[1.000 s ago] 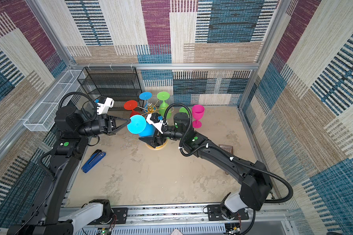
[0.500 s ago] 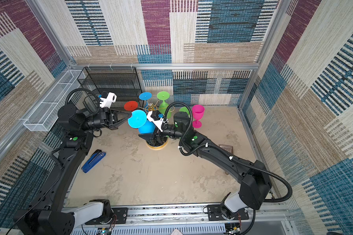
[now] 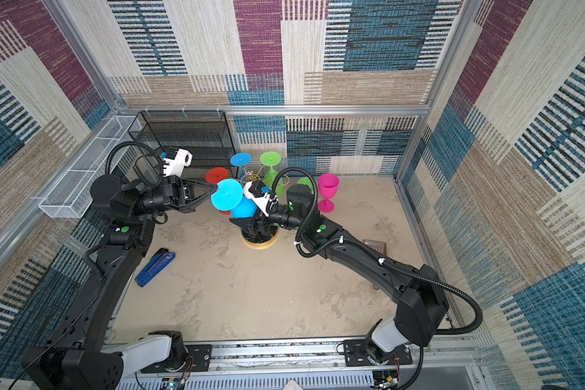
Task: Take the wine glass off the wine glass rack
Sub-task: 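Close the right gripper on the blue glass's bowl held by the left gripper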
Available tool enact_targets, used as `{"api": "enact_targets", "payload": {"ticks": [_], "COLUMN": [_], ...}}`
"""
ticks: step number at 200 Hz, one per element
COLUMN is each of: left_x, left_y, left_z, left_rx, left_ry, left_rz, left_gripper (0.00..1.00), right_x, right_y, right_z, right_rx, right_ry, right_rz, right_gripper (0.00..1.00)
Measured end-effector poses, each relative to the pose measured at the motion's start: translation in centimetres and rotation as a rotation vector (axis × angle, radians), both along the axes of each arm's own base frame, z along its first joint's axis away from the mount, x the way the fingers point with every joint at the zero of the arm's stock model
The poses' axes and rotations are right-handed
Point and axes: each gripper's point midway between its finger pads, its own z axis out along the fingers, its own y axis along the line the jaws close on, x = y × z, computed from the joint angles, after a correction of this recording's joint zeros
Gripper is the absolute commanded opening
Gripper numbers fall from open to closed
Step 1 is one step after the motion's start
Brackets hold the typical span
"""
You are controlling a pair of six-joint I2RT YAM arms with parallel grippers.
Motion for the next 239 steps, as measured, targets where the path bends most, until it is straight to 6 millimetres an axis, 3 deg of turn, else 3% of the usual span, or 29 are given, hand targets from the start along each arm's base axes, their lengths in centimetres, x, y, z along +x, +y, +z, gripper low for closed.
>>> {"api": "enact_targets", "payload": {"ticks": [23,75,140,184,211,239], "left_x": [0.6,2.0,3.9,7.2,9.4,9.4], "left_y": [0.0,-0.1,0.2,1.3,2.1,1.9], "left_z": [-0.1,0.6,1.5,1.9,0.8,0.4], "left_rx": [-0.006,-0.017,-0.025,0.032,0.103,0.165], "left_ry": [0.005,-0.051,-0.168,-0.384,-0.564,-0.843], "left_rz": [0.002,0.003,0.085,0.317,0.464,0.509], "left_gripper": [0.00,0.25,0.31,0.33,0.35,0.35], "right_x": [0.0,0.6,1.8,4.1,4.0,3.8], "right_y": [-0.2,-0.8,-4.1,-8.1,-8.9,-9.1], "right_z": [0.0,1.1,3.1,3.5,4.5,5.5], "right_rx": [-0.014,-0.037,-0.053,-0.060,-0.073,-0.083], "right_ry": [0.012,0.056,0.135,0.246,0.274,0.291], "right_rz": [-0.009,-0.065,-0.208,-0.320,-0.321,-0.307], "right_gripper": [0.74,0.65,0.59,0.54,0.53,0.51]}}
